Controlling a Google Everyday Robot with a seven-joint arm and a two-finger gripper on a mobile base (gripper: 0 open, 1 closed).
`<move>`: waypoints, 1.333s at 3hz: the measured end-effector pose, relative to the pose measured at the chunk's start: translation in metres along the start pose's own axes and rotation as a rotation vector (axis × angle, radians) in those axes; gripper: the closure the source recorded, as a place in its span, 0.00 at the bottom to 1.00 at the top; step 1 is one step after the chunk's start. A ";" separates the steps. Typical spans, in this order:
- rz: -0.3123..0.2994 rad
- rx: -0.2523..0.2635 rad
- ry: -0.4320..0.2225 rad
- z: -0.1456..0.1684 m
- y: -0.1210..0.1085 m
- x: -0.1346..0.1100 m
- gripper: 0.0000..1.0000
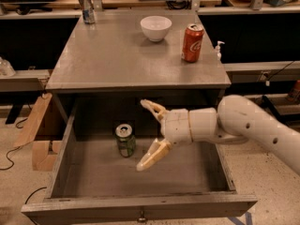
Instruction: Place green can into top drawer
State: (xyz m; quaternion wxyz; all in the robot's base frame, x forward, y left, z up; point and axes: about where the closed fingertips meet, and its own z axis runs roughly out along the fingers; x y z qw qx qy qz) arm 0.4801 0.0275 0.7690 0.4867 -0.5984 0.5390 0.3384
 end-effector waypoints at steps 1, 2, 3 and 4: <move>-0.058 0.090 0.036 -0.039 -0.037 -0.044 0.00; -0.121 0.203 0.094 -0.076 -0.077 -0.087 0.00; -0.196 0.295 0.203 -0.113 -0.096 -0.125 0.00; -0.287 0.355 0.366 -0.145 -0.089 -0.160 0.00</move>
Offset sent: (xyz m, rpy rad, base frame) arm 0.0839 -0.0853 0.2099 -0.1383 -0.3105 -0.3170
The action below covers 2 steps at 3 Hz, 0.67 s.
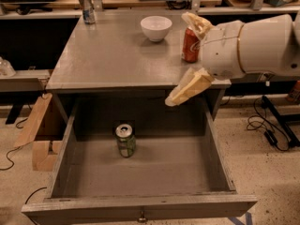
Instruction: Place green can into top drawer
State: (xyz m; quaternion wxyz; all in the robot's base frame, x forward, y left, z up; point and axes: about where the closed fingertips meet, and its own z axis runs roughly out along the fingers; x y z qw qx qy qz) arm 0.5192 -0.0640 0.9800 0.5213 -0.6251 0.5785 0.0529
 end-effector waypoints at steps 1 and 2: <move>0.000 0.000 0.000 0.000 0.000 0.000 0.00; -0.024 0.016 0.012 -0.002 -0.006 0.010 0.00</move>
Offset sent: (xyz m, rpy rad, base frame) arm 0.0194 -0.0302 -0.0078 -0.0347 -0.0545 -0.0247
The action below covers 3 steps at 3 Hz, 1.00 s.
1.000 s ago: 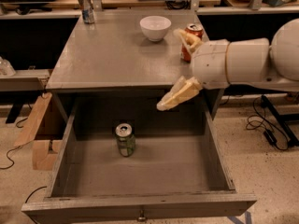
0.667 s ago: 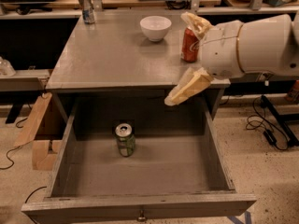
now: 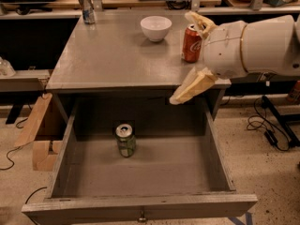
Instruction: Place green can into top drawer
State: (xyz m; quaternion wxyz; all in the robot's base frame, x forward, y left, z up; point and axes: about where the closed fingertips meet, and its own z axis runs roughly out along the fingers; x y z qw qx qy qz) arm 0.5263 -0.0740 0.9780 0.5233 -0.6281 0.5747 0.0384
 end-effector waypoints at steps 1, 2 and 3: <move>-0.106 0.010 0.069 -0.021 -0.013 0.011 0.00; -0.267 0.000 0.158 -0.047 -0.021 0.013 0.00; -0.407 0.006 0.232 -0.066 -0.023 0.013 0.00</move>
Offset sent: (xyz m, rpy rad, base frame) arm -0.0127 -0.0785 0.0464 -0.4793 -0.2679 0.0504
